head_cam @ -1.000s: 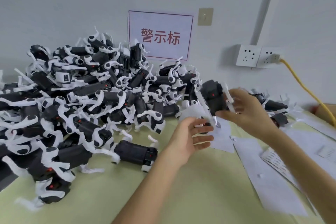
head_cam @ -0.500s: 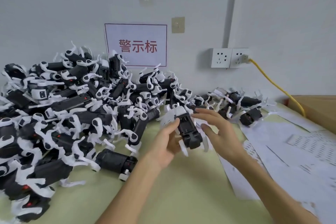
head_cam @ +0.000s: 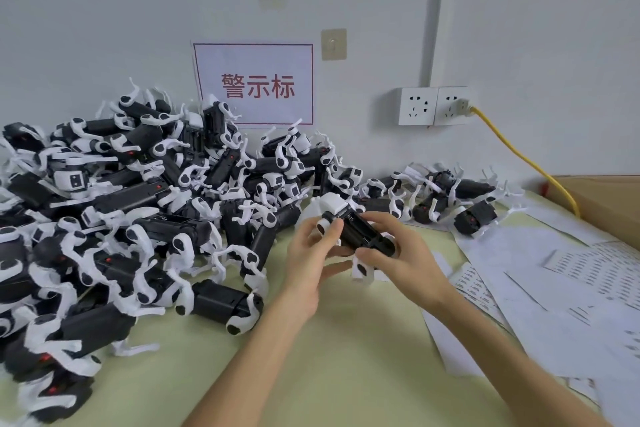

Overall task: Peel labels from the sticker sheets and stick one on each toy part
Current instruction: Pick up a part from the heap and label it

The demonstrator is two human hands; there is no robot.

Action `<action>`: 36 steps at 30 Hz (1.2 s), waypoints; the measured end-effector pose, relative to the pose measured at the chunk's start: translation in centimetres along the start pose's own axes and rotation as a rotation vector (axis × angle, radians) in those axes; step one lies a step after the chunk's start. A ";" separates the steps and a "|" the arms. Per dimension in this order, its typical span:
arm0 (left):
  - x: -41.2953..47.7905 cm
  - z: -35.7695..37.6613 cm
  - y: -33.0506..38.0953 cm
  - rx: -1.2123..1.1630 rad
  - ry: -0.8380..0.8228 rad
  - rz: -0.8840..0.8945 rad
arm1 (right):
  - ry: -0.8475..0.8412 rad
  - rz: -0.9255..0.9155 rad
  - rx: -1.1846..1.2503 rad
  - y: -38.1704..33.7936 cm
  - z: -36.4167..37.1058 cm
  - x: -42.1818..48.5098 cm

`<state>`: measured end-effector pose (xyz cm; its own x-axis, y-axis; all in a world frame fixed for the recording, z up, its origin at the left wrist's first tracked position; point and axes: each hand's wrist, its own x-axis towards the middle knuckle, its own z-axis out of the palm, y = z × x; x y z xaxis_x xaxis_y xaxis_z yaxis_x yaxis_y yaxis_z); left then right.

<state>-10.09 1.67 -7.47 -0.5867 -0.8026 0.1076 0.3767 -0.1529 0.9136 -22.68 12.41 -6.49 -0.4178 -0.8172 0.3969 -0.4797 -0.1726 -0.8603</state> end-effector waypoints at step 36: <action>-1.0 1.2 -0.3 0.310 -0.255 0.082 | 0.011 0.154 0.381 -1.0 -0.3 -0.1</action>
<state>-10.45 3.19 -7.40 -0.7373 -0.6303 0.2432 0.2184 0.1183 0.9687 -22.37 12.81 -5.57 -0.4720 -0.8437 0.2558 -0.0918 -0.2416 -0.9660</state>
